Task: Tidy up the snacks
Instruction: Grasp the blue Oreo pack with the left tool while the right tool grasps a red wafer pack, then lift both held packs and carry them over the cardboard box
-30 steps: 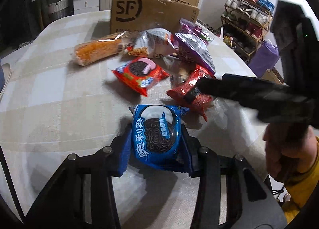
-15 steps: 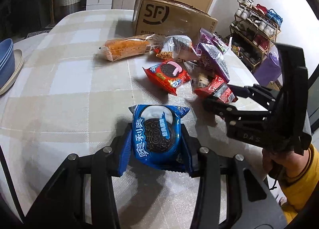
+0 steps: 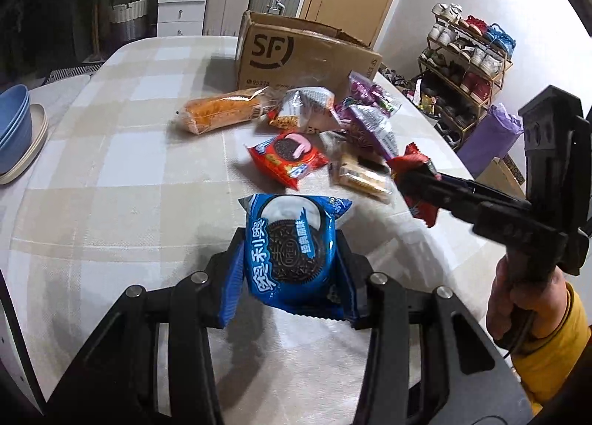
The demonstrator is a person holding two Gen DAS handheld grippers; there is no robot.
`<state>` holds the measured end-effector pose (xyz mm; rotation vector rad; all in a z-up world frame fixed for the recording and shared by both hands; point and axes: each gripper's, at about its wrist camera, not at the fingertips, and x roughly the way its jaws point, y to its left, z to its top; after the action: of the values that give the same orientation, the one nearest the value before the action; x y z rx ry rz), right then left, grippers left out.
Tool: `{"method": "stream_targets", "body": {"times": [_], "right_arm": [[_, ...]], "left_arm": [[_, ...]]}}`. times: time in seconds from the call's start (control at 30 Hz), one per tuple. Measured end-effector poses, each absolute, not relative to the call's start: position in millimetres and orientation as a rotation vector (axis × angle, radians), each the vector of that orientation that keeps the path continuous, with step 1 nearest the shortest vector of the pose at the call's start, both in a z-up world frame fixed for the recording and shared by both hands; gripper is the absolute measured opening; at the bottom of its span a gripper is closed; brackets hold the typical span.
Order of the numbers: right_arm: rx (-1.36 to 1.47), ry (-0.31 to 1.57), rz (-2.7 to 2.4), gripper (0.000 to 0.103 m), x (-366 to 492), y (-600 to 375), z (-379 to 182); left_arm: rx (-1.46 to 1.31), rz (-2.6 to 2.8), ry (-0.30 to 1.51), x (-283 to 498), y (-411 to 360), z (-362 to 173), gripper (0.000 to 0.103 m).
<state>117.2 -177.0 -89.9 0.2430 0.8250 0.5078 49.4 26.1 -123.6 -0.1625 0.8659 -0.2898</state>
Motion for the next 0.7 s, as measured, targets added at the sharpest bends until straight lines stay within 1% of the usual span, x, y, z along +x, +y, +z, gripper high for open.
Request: {"method": "stream_targets", "body": {"times": [0.17, 0.3, 0.7], "right_arm": [[0.290, 0.751, 0.530, 0.051, 100, -197, -62], [0.320, 0.718, 0.545, 0.051, 89, -203, -49], [0.354, 0.622, 0.584, 0.051, 70, -212, -11]], "left_arm": [[-0.143, -0.312, 0.820, 44, 11, -101, 0.040], [-0.117, -0.323, 0.783, 35, -2, -84, 0.040], [-0.114, -0.349, 0.759, 17, -16, -54, 0.040]]}}
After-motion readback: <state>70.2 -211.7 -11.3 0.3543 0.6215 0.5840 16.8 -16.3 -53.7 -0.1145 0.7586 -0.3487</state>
